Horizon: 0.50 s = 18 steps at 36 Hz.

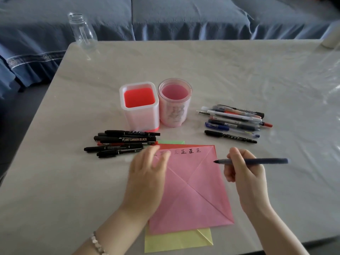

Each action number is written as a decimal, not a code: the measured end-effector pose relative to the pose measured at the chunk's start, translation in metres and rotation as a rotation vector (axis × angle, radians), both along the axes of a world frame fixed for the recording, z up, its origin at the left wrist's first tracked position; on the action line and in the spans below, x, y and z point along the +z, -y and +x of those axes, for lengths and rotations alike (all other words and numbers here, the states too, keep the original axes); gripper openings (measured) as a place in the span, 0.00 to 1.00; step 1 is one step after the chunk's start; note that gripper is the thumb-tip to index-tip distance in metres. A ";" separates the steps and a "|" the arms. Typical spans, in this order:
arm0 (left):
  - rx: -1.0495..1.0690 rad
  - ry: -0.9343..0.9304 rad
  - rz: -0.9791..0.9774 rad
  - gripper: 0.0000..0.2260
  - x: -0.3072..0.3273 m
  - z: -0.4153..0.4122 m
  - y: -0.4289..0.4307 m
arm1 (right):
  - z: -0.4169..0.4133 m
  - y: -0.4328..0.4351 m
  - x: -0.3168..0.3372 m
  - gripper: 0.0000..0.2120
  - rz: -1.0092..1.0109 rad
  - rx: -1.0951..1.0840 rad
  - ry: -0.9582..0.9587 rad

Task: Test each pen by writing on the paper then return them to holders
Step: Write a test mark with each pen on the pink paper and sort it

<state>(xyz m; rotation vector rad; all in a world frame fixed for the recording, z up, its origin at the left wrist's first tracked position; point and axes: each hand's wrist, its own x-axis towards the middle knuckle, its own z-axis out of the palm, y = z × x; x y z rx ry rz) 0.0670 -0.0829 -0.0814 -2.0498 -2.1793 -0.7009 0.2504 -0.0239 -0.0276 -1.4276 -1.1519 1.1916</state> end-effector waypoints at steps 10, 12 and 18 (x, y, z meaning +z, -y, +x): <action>-0.311 0.036 -0.287 0.19 -0.008 0.046 -0.029 | 0.007 -0.032 -0.013 0.11 0.160 -0.058 0.043; -0.336 0.035 -0.311 0.20 -0.012 0.045 -0.033 | 0.007 -0.038 -0.017 0.12 0.173 -0.075 0.058; -0.336 0.066 -0.331 0.27 -0.010 0.044 -0.034 | -0.002 -0.052 -0.032 0.17 0.208 -0.115 0.145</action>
